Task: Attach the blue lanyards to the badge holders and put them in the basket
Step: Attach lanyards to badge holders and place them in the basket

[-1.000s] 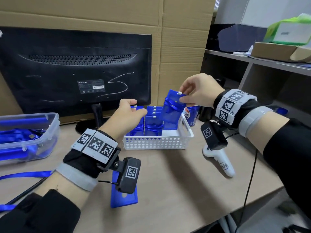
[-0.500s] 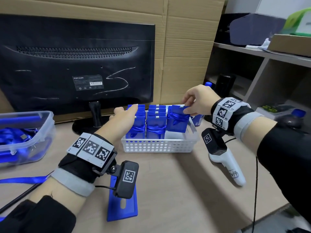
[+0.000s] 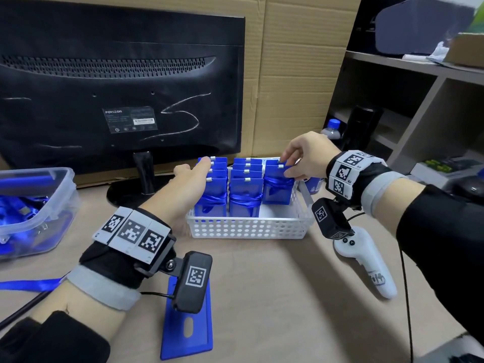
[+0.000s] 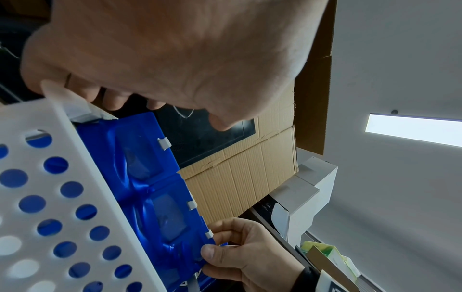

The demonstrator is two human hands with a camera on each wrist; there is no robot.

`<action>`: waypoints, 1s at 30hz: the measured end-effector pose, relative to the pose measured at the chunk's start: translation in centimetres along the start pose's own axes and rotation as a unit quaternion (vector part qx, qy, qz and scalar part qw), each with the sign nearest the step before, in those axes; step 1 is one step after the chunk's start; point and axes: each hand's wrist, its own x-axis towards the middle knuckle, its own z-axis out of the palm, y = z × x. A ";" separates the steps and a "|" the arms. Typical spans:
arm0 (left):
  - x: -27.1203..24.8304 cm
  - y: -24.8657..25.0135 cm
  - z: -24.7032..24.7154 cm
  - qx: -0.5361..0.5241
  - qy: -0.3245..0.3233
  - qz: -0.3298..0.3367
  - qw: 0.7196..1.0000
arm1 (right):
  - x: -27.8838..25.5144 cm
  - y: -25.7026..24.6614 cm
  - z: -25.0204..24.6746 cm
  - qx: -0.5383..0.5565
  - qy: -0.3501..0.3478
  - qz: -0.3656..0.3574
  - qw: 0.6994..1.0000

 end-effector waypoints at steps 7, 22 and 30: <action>0.2 0.0 0.2 -0.011 0.003 0.006 1.000 | 0.3 0.4 0.0 -0.030 0.003 0.005 1.000; -0.8 0.5 0.3 -0.026 0.006 -0.005 1.000 | -0.5 0.1 -0.8 0.004 0.036 0.027 0.999; -4.0 1.6 -0.5 0.010 0.054 0.039 0.998 | -1.7 -2.3 -1.3 0.001 0.110 -0.016 0.994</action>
